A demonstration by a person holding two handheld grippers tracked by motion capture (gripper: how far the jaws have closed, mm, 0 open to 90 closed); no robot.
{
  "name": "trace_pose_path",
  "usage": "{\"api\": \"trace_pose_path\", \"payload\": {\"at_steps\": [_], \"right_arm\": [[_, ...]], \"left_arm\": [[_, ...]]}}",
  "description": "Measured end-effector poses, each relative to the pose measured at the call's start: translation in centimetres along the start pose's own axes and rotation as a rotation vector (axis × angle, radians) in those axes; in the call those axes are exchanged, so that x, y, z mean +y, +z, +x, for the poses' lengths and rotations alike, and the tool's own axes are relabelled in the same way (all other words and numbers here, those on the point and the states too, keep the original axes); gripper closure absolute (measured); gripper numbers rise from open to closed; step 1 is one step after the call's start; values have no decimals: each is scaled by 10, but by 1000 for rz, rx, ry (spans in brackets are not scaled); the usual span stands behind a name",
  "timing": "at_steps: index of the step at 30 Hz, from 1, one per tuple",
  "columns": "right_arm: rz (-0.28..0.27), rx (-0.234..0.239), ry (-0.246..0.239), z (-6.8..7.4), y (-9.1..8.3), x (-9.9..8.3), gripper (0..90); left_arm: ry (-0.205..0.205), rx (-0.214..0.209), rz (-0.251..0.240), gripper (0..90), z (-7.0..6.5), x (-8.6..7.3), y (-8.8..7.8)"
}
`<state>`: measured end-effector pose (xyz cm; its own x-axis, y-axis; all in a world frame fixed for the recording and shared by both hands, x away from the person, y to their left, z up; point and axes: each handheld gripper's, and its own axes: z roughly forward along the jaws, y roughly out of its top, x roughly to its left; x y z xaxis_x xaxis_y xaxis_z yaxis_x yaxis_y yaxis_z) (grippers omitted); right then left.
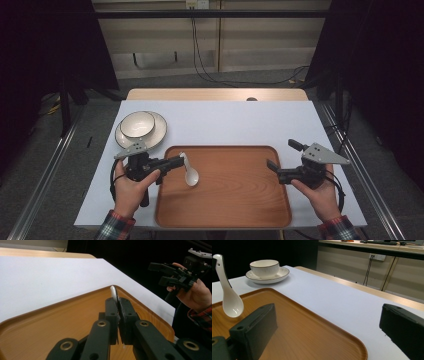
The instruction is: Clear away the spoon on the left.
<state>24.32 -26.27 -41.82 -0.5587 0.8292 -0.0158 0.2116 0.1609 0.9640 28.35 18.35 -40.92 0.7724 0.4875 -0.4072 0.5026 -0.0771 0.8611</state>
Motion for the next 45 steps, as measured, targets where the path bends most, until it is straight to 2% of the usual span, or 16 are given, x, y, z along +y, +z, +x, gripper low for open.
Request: {"api": "trace_pose_path", "payload": {"at_steps": [9, 24, 33, 39, 45], "right_arm": [[0, -3, 3, 0, 0, 0, 11], [0, 7, -6, 0, 1, 0, 11], [1, 8, 0, 0, 1, 0, 11], [3, 6, 0, 0, 2, 0, 11], [3, 6, 0, 0, 2, 0, 11]], "left_arm": [[7, -27, 20, 866, -6, -3, 3], [-12, -66, 40, 865, -12, -8, 6], [-33, -81, 73, 865, -10, -13, 8], [-64, -82, 62, 865, -6, -14, 9], [-75, -76, 58, 864, -2, -13, 12]]}}
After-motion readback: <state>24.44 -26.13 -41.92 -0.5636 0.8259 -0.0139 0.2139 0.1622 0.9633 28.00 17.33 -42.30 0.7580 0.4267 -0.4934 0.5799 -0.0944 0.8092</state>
